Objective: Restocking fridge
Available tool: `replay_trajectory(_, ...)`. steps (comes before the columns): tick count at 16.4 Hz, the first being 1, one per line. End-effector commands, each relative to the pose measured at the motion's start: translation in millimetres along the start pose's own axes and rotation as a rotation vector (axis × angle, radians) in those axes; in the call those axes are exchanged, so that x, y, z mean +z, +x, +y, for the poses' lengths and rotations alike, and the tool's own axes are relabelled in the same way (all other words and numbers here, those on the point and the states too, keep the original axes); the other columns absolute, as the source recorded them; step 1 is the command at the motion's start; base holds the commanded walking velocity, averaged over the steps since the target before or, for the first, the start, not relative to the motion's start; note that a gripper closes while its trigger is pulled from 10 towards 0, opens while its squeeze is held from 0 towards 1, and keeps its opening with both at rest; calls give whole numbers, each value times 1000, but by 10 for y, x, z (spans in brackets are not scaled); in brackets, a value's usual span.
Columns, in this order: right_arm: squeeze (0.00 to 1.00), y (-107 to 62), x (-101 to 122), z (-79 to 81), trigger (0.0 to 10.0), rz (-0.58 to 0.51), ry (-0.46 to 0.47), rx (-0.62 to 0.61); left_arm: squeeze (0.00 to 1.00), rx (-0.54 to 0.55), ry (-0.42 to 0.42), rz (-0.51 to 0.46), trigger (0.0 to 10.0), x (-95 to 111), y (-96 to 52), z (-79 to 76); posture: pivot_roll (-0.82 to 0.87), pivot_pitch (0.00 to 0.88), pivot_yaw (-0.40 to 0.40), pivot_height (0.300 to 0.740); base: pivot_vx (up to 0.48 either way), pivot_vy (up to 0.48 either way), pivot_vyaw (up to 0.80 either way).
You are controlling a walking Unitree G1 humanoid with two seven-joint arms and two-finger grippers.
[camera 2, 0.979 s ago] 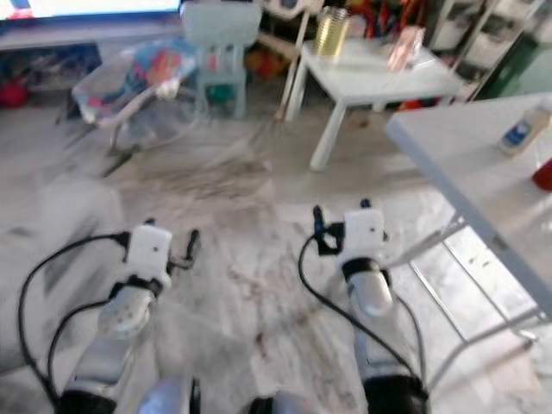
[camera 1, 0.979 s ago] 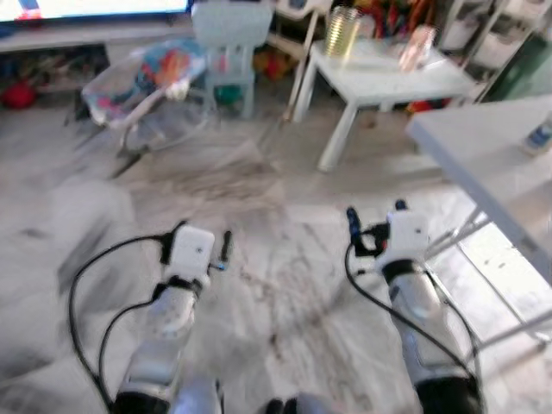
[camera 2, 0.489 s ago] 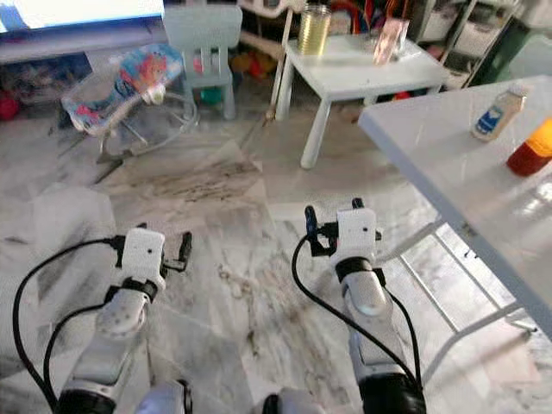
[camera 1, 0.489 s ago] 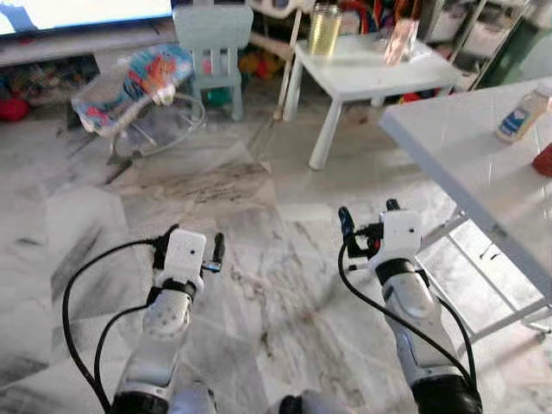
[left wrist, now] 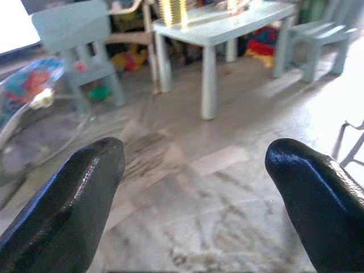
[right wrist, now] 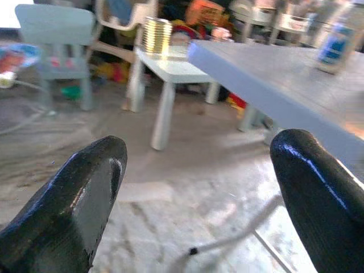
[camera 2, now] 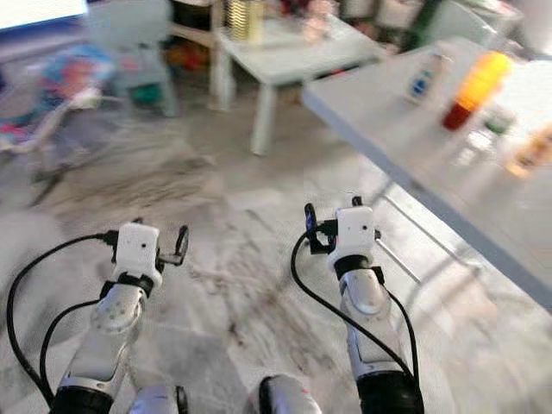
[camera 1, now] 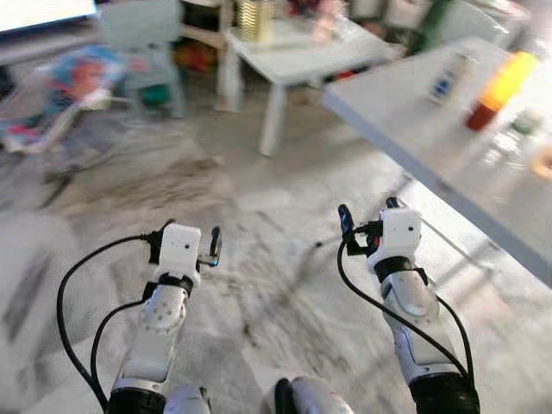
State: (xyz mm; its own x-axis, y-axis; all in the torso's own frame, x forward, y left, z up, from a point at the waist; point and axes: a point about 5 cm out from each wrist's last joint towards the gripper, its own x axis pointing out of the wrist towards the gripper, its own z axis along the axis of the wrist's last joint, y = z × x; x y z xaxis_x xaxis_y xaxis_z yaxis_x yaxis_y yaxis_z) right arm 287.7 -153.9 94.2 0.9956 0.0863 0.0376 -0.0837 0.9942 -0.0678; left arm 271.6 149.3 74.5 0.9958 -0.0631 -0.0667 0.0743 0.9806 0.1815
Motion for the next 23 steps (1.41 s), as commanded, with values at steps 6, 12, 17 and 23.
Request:
replay_trajectory(6,0,4,103,-3,10000,-38,-23,1,0,-44,-27,10,10000,-14,-62,-87,62,135,-85,740,259,0,-800)
replay_trajectory(12,0,-10,103,6,10000,-41,-34,0,0,-49,-34,11,10000,-26,-66,-97,56,124,-85,740,293,0,-800)
replay_trajectory(17,0,-22,151,-51,10000,-67,-19,-30,0,-14,-76,-24,10000,65,-33,-71,53,111,-77,740,295,0,-605)
replay_trajectory(23,0,-301,199,-310,10000,-79,25,-164,0,192,-74,-83,10000,158,-3,230,34,73,-50,740,171,0,0)
